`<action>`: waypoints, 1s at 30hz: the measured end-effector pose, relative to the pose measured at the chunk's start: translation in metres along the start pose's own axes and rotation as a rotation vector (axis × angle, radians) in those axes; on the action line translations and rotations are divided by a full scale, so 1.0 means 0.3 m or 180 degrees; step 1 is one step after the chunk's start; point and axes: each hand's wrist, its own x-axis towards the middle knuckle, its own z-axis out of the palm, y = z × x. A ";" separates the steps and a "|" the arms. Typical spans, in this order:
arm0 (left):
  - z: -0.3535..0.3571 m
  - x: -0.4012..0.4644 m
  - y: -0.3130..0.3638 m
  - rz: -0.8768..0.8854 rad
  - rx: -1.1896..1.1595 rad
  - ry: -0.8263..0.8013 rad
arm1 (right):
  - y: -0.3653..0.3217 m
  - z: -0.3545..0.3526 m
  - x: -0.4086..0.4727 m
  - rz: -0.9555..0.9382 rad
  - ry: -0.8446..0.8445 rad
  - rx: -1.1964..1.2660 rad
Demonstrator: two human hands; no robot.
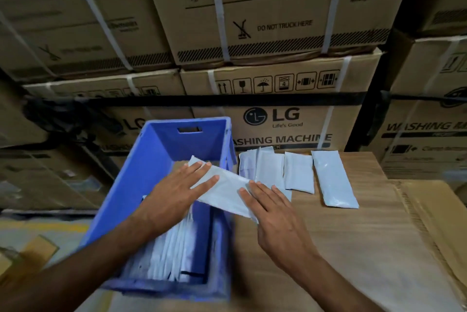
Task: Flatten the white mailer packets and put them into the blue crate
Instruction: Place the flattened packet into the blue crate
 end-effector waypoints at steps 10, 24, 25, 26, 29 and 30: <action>0.203 -0.136 -0.528 0.0579 -0.0113 -0.0487 | -0.516 0.332 0.226 0.0954 -0.0428 0.0215; 0.547 0.160 -0.360 0.2583 -0.0258 -0.0690 | -0.611 0.515 0.249 0.3501 -0.2494 0.0874; 0.565 0.160 -0.341 0.2607 -0.0269 -0.0831 | -0.605 0.524 0.253 0.3629 -0.2599 0.0953; 0.588 0.160 -0.328 0.2632 -0.0305 -0.1023 | -0.602 0.533 0.255 0.3750 -0.2667 0.1034; 0.646 0.164 -0.313 0.2778 -0.0489 -0.1373 | -0.606 0.566 0.268 0.4012 -0.2588 0.1175; 0.664 0.165 -0.312 0.2842 -0.0518 -0.1489 | -0.608 0.577 0.276 0.4074 -0.2523 0.1180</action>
